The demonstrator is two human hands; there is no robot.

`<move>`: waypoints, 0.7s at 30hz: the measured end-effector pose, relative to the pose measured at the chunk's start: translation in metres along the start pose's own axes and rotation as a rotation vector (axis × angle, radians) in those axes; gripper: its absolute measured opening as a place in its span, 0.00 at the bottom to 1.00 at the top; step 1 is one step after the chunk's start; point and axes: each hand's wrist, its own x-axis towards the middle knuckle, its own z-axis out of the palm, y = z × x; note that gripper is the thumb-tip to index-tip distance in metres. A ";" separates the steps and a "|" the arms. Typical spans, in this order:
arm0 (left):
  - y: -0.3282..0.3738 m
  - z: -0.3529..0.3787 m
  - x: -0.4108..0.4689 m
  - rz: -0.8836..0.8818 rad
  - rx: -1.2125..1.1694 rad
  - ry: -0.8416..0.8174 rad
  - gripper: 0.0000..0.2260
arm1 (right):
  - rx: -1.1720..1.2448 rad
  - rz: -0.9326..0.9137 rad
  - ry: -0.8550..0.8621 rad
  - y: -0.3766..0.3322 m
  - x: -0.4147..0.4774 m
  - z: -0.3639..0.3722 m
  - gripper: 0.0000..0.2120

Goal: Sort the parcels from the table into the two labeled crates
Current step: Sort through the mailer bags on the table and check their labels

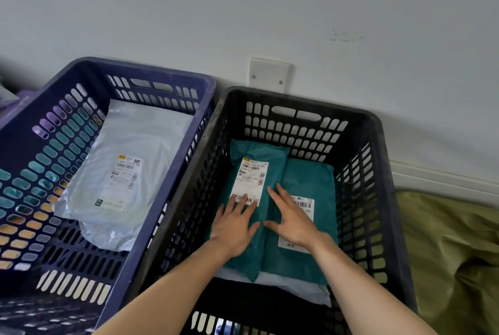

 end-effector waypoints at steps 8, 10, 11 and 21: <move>0.001 0.005 0.007 -0.054 0.033 -0.043 0.27 | -0.247 -0.023 -0.038 0.003 0.012 0.013 0.40; 0.002 0.004 0.008 -0.072 0.031 -0.057 0.27 | -0.272 -0.023 -0.041 0.003 0.013 0.015 0.40; 0.003 0.004 0.009 -0.076 0.023 -0.063 0.27 | -0.275 -0.020 -0.044 0.002 0.013 0.015 0.40; 0.014 -0.025 -0.004 -0.111 -0.080 0.021 0.27 | -0.067 -0.020 0.064 -0.020 -0.008 -0.017 0.35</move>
